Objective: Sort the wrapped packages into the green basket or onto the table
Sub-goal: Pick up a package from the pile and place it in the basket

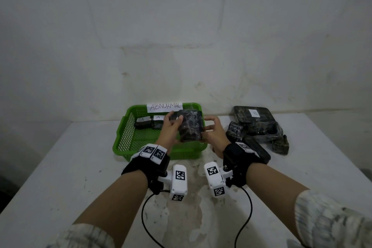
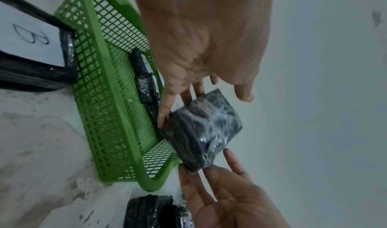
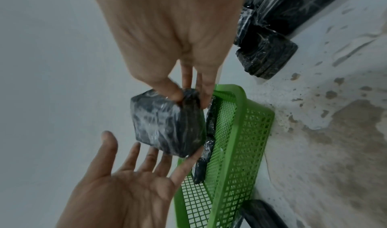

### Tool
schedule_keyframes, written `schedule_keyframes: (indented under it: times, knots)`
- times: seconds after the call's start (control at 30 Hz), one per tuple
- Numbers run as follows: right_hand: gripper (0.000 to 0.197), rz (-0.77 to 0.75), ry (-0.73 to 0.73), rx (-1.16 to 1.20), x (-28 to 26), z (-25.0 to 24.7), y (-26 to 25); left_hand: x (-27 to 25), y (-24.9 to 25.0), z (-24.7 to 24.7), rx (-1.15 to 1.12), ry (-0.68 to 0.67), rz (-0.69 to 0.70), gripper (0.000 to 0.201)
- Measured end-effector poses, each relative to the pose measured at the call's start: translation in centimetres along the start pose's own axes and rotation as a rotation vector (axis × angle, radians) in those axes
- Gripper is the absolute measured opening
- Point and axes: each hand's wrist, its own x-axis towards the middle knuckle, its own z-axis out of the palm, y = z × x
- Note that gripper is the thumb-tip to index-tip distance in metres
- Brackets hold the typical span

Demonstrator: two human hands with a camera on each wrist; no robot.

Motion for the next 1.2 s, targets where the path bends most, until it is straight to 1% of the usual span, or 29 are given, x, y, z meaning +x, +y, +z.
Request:
schedule_keyframes:
  times: [0.07, 0.17, 0.2, 0.27, 0.33, 0.4, 0.47, 0.53, 0.6, 0.67, 0.7, 0.73, 0.8, 0.83, 0.87, 0.93, 1.0, 1.03, 1.13, 1.2]
  knots:
    - [0.035, 0.013, 0.031, 0.001, 0.3, -0.5, 0.1, -0.2, 0.4, 0.1, 0.026, -0.045, 0.013, 0.041]
    - [0.026, 0.101, 0.025, 0.025, 0.4, -0.6, -0.5, -0.2, 0.7, 0.0, 0.063, -0.135, 0.033, 0.037]
    - [0.03, 0.124, 0.0, 0.021, 0.3, -0.6, -0.8, -0.3, 0.7, 0.1, 0.1, -0.171, 0.039, 0.036]
    - [0.044, 0.142, -0.079, 0.003, 0.0, -0.5, -1.3, -0.5, 0.6, 0.4, 0.252, -0.216, 0.09, 0.035]
    - [0.051, 0.16, -0.128, 0.003, -0.1, -0.3, -1.2, -0.3, 0.2, 0.7, 0.455, -0.187, 0.219, 0.034]
    - [0.052, 0.166, -0.12, 0.006, -0.1, -0.3, -0.9, 0.0, -0.1, 0.6, 0.585, -0.127, 0.353, 0.034]
    - [0.045, 0.161, -0.105, -0.026, 0.0, -0.2, -0.6, 0.1, -0.3, 0.4, 0.581, -0.091, 0.424, 0.033]
    - [0.034, 0.165, -0.096, -0.042, -0.1, 0.0, -0.7, 0.3, -0.5, 0.1, 0.523, -0.041, 0.461, 0.029]
    - [0.034, 0.174, -0.071, -0.049, -0.1, 0.1, -0.6, 0.6, -0.6, 0.0, 0.457, 0.003, 0.478, 0.024]
    - [0.041, 0.165, -0.05, -0.081, 0.0, 0.4, -0.5, 0.9, -0.7, 0.0, 0.425, 0.0, 0.438, 0.022]
    - [0.045, 0.156, -0.05, -0.108, 0.1, 0.5, -0.4, 0.9, -0.6, 0.0, 0.409, -0.024, 0.384, 0.018]
    - [0.046, 0.153, -0.056, -0.126, 0.2, 0.6, -0.2, 0.9, -0.6, 0.1, 0.388, -0.055, 0.323, 0.019]
    - [0.046, 0.155, -0.085, -0.129, 0.2, 0.7, -0.4, 0.9, -0.7, 0.3, 0.356, -0.123, 0.224, 0.031]
    - [0.045, 0.163, -0.095, -0.112, 0.1, 0.8, -0.5, 0.9, -0.9, 0.4, 0.352, -0.144, 0.201, 0.033]
    - [0.044, 0.176, -0.104, -0.091, 0.1, 0.9, -0.6, 0.8, -0.9, 0.5, 0.35, -0.147, 0.195, 0.033]
    - [0.043, 0.189, -0.131, -0.074, 0.0, 0.8, -0.7, 0.9, -0.9, 0.4, 0.327, -0.104, 0.205, 0.029]
    - [0.037, 0.18, -0.184, -0.073, -0.2, 0.7, -0.8, 0.9, -0.7, 0.1, 0.298, -0.058, 0.203, 0.027]
    - [0.034, 0.174, -0.199, -0.077, -0.2, 0.7, -0.8, 0.9, -0.6, -0.1, 0.29, -0.056, 0.183, 0.028]
    - [0.034, 0.158, -0.18, -0.098, -0.2, 0.7, -0.7, 0.6, -0.5, -0.1, 0.315, -0.132, 0.059, 0.043]
    - [0.033, 0.153, -0.162, -0.099, 0.0, 0.9, -0.4, 0.5, -0.8, -0.1, 0.356, -0.155, 0.045, 0.052]
